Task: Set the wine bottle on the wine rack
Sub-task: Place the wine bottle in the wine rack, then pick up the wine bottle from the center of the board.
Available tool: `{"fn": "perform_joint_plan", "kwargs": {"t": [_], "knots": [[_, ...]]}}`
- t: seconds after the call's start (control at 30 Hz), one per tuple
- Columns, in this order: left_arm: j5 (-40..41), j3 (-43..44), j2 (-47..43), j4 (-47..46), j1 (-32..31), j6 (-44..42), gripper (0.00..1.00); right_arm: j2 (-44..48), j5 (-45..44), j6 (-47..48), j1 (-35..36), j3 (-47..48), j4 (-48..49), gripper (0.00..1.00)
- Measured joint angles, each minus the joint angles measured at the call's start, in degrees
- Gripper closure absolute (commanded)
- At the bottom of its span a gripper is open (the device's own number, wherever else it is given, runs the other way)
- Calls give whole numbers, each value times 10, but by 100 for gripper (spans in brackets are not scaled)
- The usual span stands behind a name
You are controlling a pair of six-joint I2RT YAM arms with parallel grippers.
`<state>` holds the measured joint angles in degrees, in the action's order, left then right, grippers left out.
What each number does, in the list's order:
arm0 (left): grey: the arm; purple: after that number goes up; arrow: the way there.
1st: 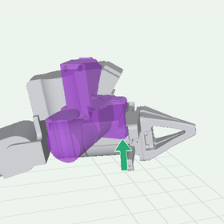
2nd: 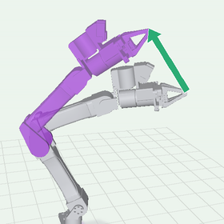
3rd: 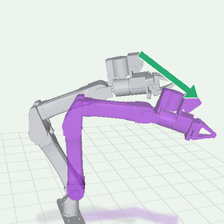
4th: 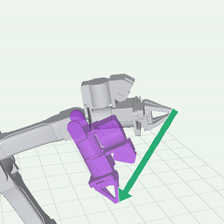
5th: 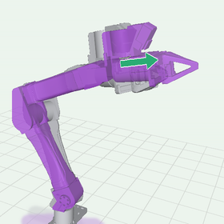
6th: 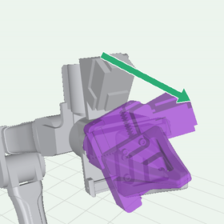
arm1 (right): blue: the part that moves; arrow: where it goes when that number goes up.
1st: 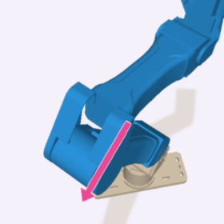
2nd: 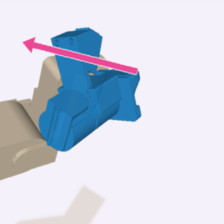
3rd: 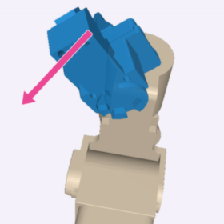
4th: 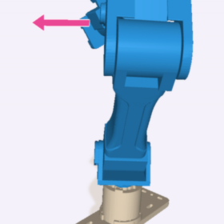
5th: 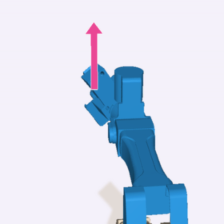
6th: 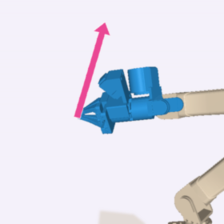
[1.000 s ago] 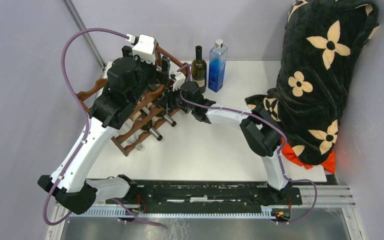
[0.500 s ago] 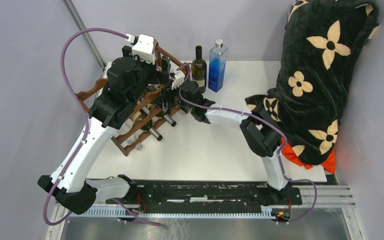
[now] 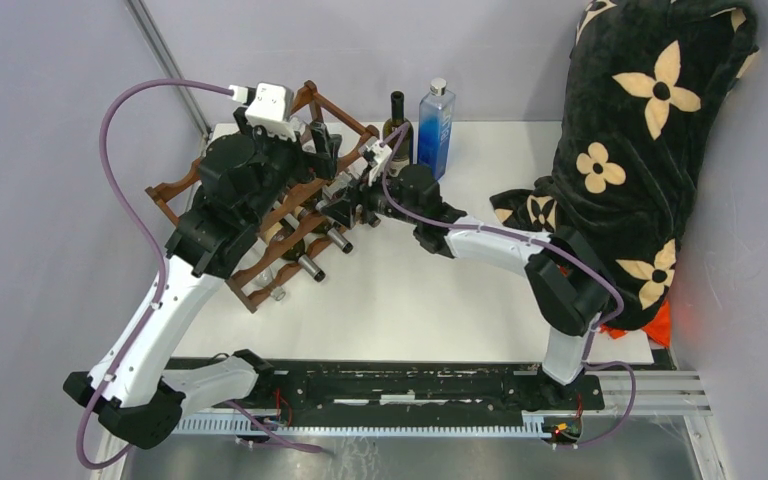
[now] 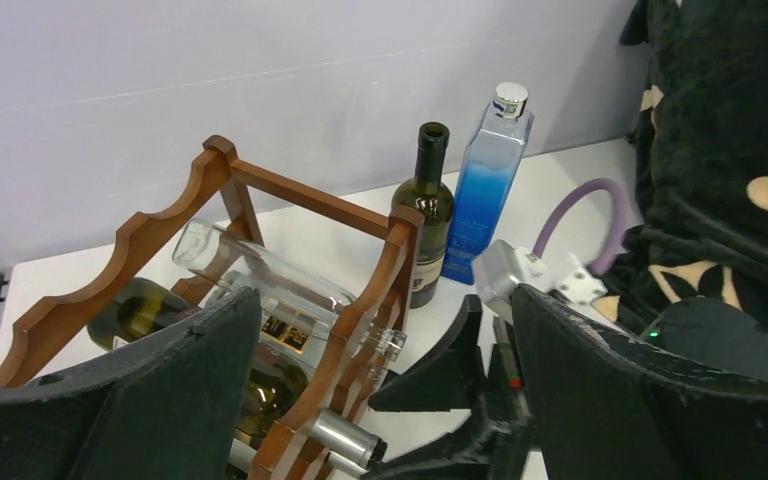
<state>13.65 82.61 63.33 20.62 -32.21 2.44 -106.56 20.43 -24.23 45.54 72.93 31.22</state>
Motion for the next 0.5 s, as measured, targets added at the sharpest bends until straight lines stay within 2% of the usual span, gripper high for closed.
{"fn": "perform_joint_plan", "kwargs": {"t": [0.27, 0.37, 0.4, 0.5], "knots": [[-19, -43, -26, -45, 0, 36, 0, 140, 110, 141, -29, -133, 7, 11], [-29, -54, -26, -59, 0, 44, 0, 193, 143, 209, -67, -161, -10, 6], [-34, -56, -25, -63, 0, 47, 0, 204, 148, 228, -82, -162, -19, 2], [-44, -60, -20, -78, 0, 53, 0, 234, 156, 288, -135, -162, -55, 2]]}}
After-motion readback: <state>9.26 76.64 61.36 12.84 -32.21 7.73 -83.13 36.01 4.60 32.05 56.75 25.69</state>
